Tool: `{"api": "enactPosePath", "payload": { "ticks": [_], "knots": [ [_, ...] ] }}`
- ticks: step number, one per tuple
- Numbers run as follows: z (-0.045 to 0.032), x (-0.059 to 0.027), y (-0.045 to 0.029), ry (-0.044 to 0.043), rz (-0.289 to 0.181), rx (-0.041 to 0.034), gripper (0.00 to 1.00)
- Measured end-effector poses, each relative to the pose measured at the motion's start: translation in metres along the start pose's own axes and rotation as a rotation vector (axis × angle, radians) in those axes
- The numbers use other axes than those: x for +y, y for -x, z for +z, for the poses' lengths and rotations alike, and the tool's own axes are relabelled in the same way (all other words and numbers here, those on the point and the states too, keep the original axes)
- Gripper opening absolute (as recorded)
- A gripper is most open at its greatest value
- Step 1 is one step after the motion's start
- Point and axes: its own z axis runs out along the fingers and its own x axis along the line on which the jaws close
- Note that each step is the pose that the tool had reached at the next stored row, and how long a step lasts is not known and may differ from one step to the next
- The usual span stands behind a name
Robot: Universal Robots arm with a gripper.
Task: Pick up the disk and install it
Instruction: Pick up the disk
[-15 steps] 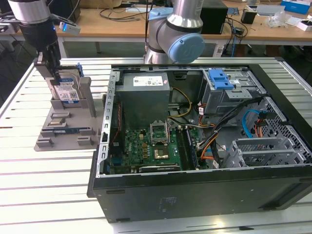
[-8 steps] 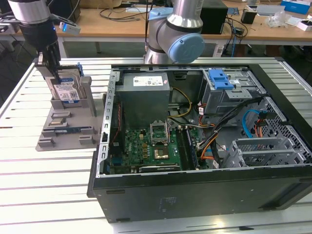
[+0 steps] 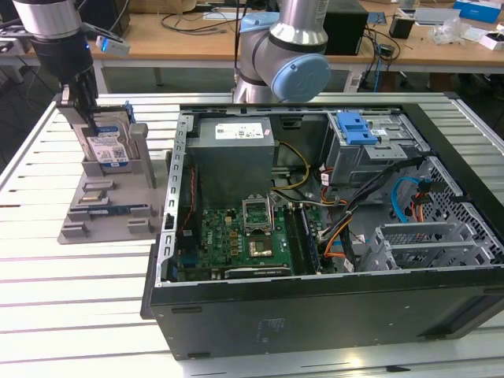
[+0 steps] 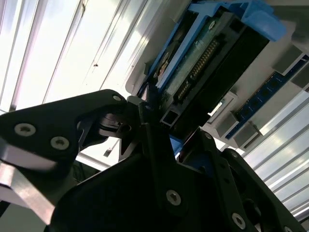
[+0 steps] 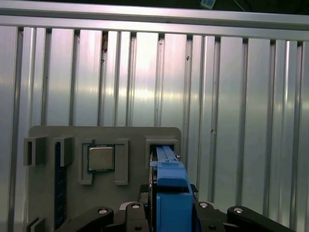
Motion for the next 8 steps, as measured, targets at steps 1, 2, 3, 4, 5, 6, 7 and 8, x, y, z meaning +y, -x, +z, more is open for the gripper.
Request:
{"api": "enactPosePath", "payload": {
  "ticks": [1, 2, 3, 4, 5, 6, 7, 8],
  "knots": [
    [0.0001, 0.0, 0.0, 0.0, 0.0, 0.0, 0.37],
    [0.0001, 0.0, 0.0, 0.0, 0.0, 0.0, 0.37],
    [0.0001, 0.0, 0.0, 0.0, 0.0, 0.0, 0.37],
    [0.0002, 0.0, 0.0, 0.0, 0.0, 0.0, 0.37],
    [0.0002, 0.0, 0.0, 0.0, 0.0, 0.0, 0.37],
    [0.0003, 0.0, 0.0, 0.0, 0.0, 0.0, 0.37],
    [0.0003, 0.0, 0.0, 0.0, 0.0, 0.0, 0.37],
    [0.0002, 0.0, 0.0, -0.0001, 0.0, 0.0, 0.37]
  ]
}}
